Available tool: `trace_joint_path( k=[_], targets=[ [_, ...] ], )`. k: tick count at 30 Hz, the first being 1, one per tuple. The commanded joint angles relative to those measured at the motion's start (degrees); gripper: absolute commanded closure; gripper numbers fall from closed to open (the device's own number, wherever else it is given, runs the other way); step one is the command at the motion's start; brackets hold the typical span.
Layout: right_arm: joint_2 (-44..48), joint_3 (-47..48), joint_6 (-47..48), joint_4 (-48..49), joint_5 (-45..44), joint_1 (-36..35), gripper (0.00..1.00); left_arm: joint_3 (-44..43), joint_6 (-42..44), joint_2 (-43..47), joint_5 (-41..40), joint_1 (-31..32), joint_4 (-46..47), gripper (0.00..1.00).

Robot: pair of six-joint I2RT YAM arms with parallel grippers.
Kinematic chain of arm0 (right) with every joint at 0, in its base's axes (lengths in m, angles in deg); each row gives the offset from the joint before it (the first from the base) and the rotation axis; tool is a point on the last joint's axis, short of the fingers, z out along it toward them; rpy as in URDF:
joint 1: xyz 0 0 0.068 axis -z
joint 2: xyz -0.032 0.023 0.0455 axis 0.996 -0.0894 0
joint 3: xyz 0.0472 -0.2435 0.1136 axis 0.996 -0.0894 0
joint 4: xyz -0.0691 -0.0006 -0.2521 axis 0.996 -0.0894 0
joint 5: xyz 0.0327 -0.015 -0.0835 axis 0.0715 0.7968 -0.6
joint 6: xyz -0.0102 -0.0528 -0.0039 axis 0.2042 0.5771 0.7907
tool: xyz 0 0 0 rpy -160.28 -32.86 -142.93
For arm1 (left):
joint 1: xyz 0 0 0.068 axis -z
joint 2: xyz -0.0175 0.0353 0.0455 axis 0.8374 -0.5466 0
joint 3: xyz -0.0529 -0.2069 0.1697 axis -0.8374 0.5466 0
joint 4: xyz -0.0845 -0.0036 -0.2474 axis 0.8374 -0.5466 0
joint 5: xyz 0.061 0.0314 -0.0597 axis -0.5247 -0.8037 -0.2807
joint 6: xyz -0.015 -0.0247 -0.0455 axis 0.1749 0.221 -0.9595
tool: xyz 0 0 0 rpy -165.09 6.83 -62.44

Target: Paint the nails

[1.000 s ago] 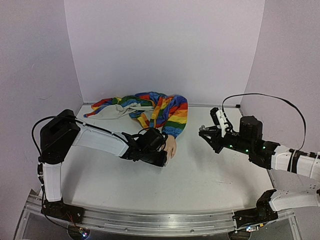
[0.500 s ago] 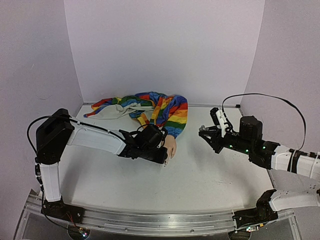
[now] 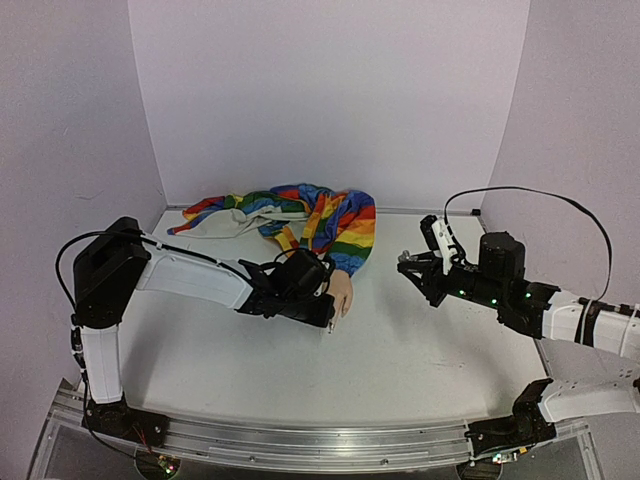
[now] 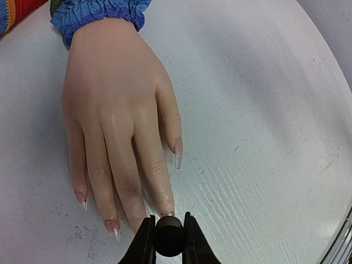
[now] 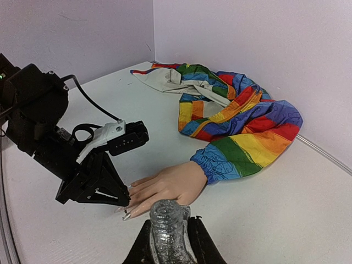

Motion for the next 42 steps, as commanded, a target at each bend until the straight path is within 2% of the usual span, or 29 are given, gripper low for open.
trace_joint_path(
  k=[1, 42],
  targets=[
    [-0.1, 0.5, 0.3, 3.5, 0.6, 0.2, 1.0, -2.6, 0.5, -0.2, -0.8, -0.6, 1.8, 1.0],
    [-0.4, 0.6, 0.2, 3.6, 0.8, 0.2, 1.0, -1.7, -0.8, -0.7, 0.6, -0.5, 1.9, 1.0]
  ],
)
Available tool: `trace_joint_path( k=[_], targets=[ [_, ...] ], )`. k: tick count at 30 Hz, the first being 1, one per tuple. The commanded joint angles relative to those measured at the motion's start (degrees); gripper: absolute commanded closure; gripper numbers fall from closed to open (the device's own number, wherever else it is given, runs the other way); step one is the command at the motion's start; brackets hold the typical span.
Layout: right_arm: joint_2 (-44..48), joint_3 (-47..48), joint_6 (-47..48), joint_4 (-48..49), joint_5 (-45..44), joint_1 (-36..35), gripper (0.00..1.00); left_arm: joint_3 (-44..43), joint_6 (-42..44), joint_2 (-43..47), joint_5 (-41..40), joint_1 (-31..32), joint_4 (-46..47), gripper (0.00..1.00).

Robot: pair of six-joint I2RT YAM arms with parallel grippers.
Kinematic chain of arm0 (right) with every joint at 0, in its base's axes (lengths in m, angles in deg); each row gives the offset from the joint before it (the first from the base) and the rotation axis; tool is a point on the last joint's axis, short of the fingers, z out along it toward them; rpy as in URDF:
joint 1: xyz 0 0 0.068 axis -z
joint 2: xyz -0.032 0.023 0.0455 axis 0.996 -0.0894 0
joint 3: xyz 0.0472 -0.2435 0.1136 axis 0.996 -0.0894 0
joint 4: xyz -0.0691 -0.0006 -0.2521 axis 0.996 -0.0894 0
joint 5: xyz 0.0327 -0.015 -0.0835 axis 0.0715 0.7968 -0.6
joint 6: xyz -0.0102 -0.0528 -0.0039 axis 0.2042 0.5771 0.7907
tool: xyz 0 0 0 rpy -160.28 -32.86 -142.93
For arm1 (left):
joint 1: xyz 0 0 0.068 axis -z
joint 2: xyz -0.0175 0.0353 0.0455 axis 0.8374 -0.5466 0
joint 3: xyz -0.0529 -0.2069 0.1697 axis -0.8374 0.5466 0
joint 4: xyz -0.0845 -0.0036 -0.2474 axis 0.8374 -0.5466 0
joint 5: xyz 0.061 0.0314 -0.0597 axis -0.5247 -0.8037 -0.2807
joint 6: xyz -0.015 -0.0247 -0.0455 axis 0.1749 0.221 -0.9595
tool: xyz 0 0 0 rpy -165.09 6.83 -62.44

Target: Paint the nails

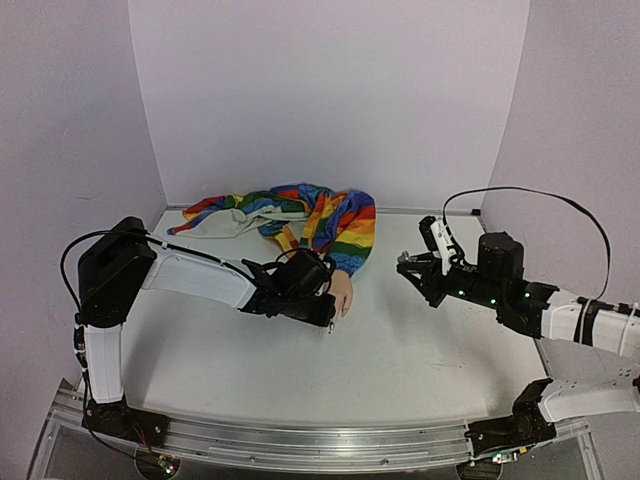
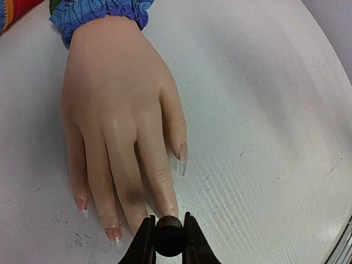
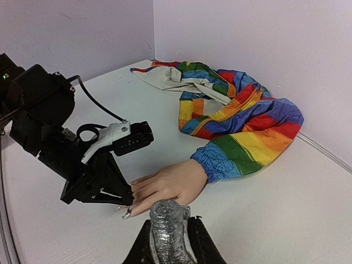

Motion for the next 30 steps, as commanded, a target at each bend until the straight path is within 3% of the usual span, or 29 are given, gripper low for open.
trace_joint_path(
  k=[1, 30],
  targets=[
    [0.1, 0.6, 0.2, 3.6, 0.8, 0.2, 1.0, -0.5, -0.8, 1.1, 0.4, 0.0, 1.9, 1.0],
    [0.3, 0.5, 0.1, 3.5, 1.1, 0.2, 1.0, 1.2, -1.7, 1.5, 0.1, 0.8, 2.1, 1.0]
  ],
)
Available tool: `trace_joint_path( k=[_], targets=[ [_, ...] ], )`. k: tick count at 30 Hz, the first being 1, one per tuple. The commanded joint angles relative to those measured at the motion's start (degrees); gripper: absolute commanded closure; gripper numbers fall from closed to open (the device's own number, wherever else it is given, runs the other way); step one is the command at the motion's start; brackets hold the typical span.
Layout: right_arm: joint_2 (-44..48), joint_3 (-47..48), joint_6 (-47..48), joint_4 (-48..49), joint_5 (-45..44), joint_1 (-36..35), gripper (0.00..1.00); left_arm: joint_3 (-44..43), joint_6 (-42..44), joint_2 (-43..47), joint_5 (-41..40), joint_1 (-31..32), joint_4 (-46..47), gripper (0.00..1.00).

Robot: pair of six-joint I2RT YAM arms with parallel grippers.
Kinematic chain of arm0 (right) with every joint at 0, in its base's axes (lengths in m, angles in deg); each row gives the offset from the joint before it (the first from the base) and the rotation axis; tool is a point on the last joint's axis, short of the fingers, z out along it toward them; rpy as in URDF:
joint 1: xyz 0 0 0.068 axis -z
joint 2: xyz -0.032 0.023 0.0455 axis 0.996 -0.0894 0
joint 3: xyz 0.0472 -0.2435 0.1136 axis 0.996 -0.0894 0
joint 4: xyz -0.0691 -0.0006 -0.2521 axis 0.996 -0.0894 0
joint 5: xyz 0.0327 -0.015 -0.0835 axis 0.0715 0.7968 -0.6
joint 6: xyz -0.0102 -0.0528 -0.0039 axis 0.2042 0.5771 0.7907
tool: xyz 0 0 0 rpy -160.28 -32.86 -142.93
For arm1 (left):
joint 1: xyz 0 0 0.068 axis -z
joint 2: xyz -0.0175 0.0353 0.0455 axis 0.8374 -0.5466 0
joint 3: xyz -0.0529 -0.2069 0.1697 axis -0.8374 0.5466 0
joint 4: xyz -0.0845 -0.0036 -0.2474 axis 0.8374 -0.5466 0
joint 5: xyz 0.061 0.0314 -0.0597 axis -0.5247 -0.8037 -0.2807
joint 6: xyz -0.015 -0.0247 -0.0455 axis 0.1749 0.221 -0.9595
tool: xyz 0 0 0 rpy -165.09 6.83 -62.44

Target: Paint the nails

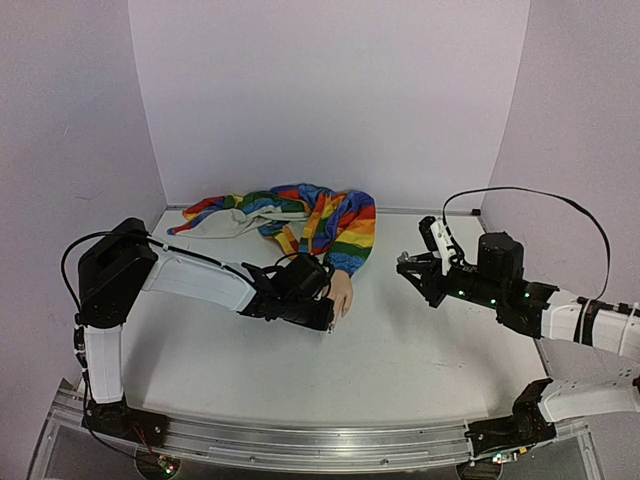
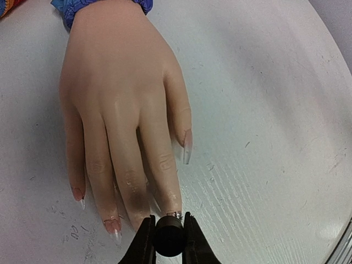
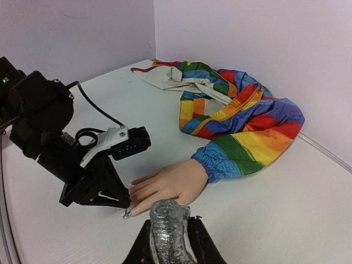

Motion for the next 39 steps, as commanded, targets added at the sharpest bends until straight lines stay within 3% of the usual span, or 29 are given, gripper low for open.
trace_joint_path(
  k=[1, 25, 39],
  targets=[
    [0.3, 0.5, 0.1, 3.5, 0.9, 0.2, 1.0, 0.0, -0.5, 1.5, 0.1, 0.2, 2.1, 1.0],
    [0.0, 0.7, 0.1, 3.6, 1.0, 0.2, 1.0, 0.3, -0.5, 2.0, 1.3, 0.5, 2.3, 1.0],
    [-0.7, 0.9, 0.1, 3.6, 1.3, 0.2, 1.0, 1.5, 0.4, 6.3, -2.5, 0.6, 2.2, 1.0]
  ],
)
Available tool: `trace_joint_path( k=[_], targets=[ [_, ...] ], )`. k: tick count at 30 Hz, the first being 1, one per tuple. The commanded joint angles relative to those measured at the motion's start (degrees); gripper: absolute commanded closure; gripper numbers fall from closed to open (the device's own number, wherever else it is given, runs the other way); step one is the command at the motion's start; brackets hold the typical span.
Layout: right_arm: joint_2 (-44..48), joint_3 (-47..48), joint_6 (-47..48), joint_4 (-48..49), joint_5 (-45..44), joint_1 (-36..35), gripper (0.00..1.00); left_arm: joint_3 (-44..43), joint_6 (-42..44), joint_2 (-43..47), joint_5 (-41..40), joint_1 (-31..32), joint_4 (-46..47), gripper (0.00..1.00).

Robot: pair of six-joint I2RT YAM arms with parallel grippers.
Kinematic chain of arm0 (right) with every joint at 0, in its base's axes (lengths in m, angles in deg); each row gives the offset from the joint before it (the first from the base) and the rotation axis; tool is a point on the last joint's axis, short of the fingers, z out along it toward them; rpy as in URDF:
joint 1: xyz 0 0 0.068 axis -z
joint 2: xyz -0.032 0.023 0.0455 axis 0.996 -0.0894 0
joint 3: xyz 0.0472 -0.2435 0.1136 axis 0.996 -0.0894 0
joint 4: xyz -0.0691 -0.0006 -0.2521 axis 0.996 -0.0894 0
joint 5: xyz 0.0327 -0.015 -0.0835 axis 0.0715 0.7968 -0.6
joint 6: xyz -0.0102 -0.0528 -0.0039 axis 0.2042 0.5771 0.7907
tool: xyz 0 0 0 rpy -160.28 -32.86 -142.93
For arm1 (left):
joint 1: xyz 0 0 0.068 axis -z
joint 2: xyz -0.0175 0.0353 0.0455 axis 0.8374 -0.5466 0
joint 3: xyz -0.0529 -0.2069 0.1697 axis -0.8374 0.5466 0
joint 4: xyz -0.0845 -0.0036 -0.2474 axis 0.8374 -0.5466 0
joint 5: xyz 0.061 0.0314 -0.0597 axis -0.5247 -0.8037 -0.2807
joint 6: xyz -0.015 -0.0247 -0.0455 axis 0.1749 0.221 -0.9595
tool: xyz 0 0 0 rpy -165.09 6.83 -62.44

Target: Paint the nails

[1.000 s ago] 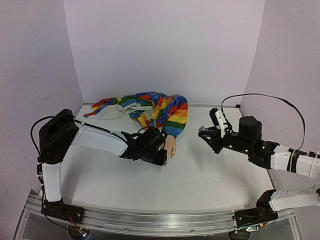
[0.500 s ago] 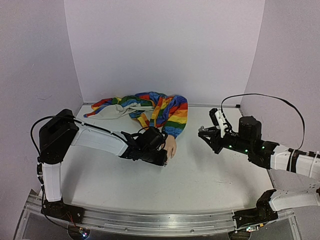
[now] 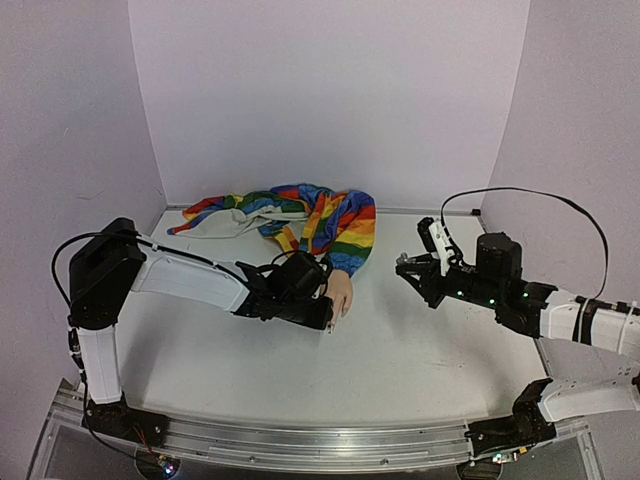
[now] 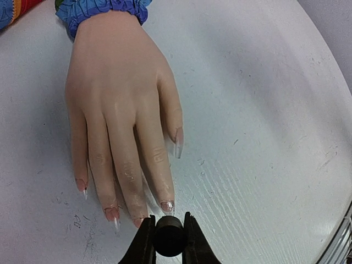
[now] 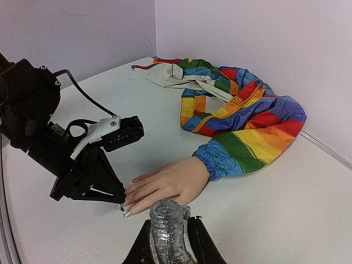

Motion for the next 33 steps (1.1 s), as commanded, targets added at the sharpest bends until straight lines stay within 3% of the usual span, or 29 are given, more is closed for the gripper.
trace_joint_path(
  k=[1, 33],
  targets=[
    [0.0, 0.9, 0.1, 3.6, 1.1, 0.2, 1.0, -0.4, 0.5, 3.4, -2.1, 0.1, 2.2, 1.0],
    [0.2, 0.6, 0.2, 3.6, 0.7, 0.2, 1.0, -4.9, 1.6, -2.4, 1.0, -0.9, 2.2, 1.0]
  ],
)
